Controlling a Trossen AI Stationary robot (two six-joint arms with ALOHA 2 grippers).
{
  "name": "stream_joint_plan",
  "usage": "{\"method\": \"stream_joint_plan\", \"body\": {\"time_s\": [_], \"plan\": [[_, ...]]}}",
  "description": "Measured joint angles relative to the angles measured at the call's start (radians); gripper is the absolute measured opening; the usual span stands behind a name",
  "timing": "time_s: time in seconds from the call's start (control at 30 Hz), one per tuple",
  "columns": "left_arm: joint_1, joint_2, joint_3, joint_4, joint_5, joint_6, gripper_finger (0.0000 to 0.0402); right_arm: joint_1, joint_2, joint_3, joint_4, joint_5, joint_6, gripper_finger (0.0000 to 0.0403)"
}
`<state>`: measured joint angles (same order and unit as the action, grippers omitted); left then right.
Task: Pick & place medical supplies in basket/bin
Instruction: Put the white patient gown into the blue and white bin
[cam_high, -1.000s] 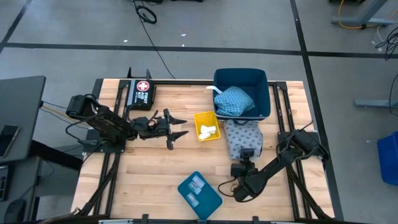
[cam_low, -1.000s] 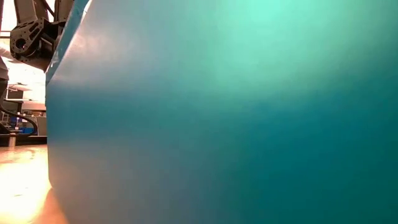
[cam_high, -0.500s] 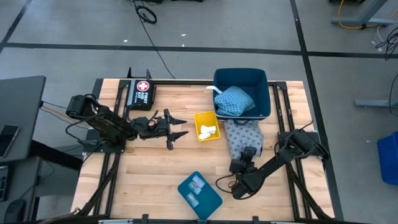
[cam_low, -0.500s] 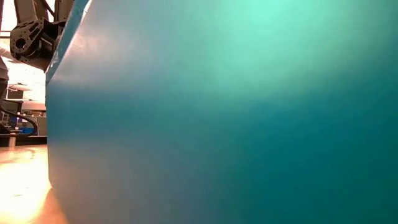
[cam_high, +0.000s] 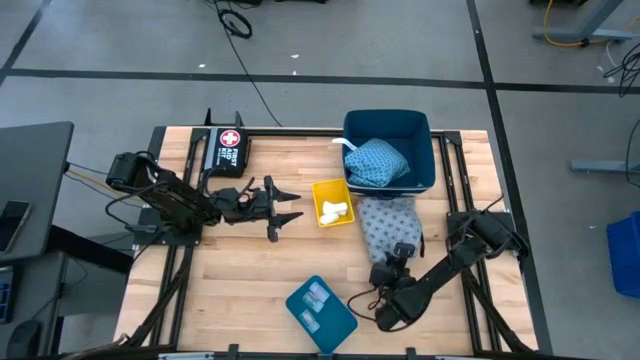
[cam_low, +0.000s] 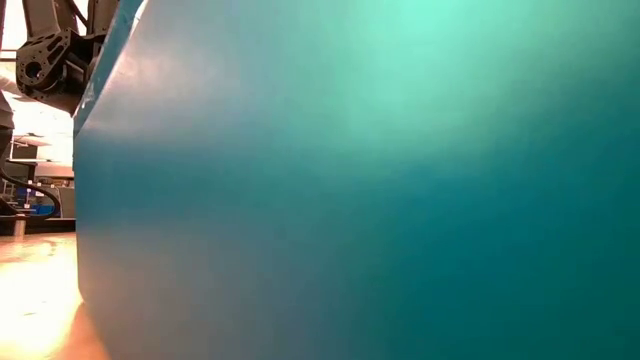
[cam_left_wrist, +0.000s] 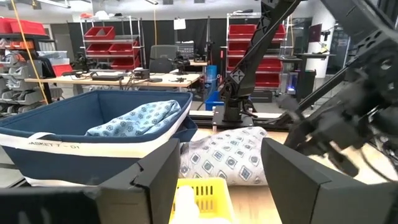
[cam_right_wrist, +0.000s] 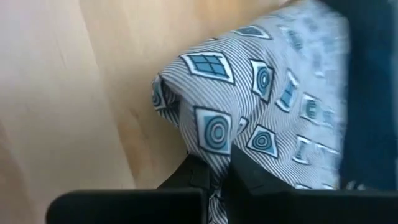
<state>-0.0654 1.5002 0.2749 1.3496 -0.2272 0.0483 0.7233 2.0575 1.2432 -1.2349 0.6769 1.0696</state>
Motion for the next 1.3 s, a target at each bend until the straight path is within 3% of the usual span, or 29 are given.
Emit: {"method": "stream_joint_plan", "body": {"time_s": [0.3,0.6,0.93,1.3], "plan": [[0.000,0.000,0.000,-0.001,0.000,0.000,0.0213,0.038,0.000,0.209,-0.223,0.174,0.078,0.0015],[0.000,0.000,0.000,-0.004,0.000,0.000,0.0213,0.043,-0.002,0.309,-0.334,0.192,0.070,0.0015],[0.000,0.000,0.000,-0.004,0.000,0.001,0.0213,0.029,-0.002,0.396,-0.336,0.259,-0.049,0.0015],[0.000,0.000,0.000,-0.015,0.000,0.004,0.0213,0.020,-0.002,0.467,-0.337,0.429,-0.102,0.0015]]}}
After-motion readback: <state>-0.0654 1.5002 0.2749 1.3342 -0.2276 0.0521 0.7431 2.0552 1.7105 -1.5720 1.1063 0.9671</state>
